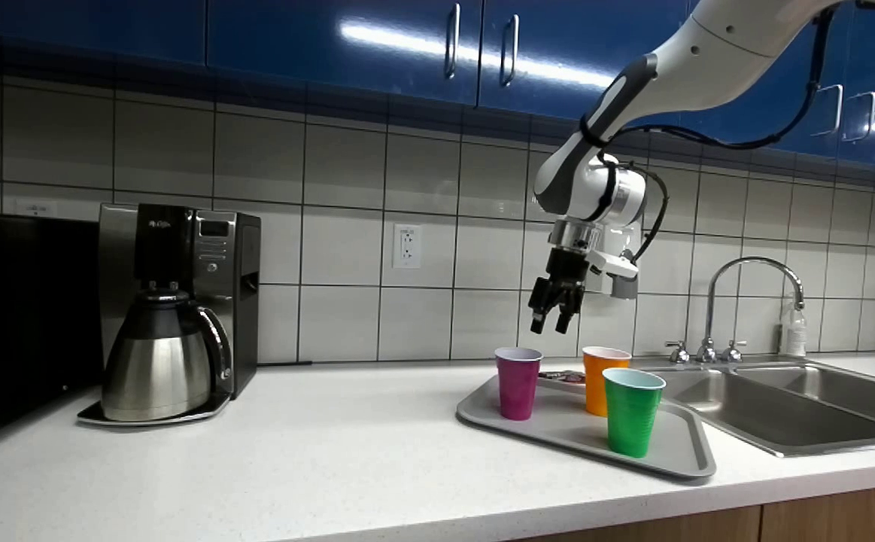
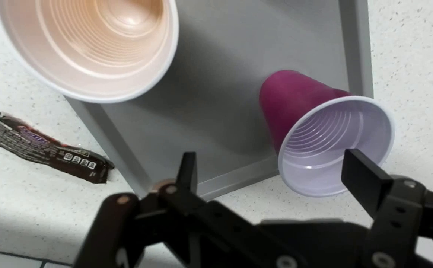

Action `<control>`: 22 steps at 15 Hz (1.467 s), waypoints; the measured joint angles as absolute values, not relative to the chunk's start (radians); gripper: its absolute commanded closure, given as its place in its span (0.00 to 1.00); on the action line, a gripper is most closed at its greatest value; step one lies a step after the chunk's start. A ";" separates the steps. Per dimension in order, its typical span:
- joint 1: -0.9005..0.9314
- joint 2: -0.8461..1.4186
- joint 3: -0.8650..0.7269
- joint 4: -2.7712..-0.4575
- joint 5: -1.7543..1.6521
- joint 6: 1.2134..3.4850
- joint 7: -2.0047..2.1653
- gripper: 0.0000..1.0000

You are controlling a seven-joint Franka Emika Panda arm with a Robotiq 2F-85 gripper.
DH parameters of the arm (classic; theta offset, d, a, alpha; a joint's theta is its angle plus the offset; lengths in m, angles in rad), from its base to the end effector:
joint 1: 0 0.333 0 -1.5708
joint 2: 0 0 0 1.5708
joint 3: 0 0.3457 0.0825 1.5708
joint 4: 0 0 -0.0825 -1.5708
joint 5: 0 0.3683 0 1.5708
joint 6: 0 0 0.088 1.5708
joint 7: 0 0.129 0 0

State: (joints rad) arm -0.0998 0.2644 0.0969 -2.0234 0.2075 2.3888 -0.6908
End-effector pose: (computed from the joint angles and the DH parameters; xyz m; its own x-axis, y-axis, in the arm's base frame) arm 0.6027 0.0008 0.3470 0.8481 0.4979 0.1813 0.5178 -0.8514 -0.0838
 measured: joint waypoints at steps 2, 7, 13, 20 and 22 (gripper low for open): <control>-0.100 0.240 0.096 -2.062 0.216 2.442 -0.689 0.00; -0.100 0.176 0.094 -2.170 0.261 2.565 -0.689 0.00; -0.100 0.069 0.075 -2.291 0.301 2.619 -0.689 0.00; -0.091 -0.067 0.009 -2.407 0.299 2.629 -0.689 0.00; -0.087 -0.101 -0.010 -2.438 0.265 2.610 -0.687 0.00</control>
